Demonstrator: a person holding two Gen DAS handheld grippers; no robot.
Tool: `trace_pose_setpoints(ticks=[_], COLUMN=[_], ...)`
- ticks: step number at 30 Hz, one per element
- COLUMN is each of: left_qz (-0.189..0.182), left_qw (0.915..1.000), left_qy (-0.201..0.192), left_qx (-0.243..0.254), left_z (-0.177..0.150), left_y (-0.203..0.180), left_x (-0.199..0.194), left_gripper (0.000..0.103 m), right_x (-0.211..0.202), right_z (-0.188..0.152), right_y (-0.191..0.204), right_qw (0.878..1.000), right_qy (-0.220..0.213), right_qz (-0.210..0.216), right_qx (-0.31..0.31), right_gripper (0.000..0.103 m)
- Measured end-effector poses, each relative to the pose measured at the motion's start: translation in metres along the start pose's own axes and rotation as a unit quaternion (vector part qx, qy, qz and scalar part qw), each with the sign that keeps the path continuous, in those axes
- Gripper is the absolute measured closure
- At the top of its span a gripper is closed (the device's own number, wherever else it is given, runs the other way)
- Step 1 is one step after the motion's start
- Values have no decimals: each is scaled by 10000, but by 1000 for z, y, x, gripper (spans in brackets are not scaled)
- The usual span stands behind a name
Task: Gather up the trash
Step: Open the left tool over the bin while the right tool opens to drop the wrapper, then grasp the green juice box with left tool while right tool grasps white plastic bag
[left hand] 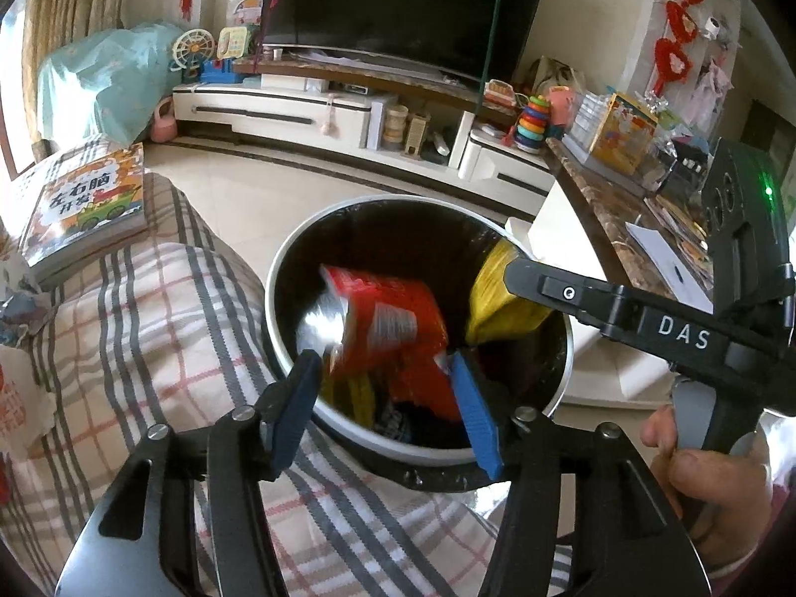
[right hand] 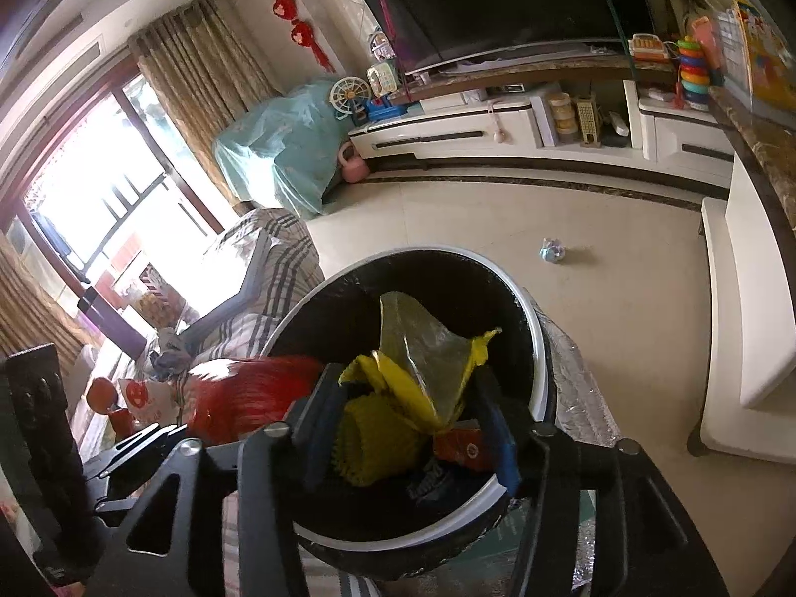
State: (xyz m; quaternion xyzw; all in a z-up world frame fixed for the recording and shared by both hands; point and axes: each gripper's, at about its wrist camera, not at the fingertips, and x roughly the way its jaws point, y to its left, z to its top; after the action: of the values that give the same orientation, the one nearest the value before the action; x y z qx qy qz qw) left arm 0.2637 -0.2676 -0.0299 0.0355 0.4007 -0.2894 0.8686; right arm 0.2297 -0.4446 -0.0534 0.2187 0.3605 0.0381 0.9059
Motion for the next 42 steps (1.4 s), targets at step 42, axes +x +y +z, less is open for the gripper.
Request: trace_pose_setpoints(ticks=[42], left_qz=[1229], left_qw=[9715], left_qy=[-524], left_qx=[-1957], left_z=[-142], left_y=[151], left_x=[-142], left_gripper=[37], right_x=[18], right_z=[-90], right_y=[149], right_qw=[9916], right_qy=[496], right_qz=[922], right_qx=[-761], right_gripper=[5])
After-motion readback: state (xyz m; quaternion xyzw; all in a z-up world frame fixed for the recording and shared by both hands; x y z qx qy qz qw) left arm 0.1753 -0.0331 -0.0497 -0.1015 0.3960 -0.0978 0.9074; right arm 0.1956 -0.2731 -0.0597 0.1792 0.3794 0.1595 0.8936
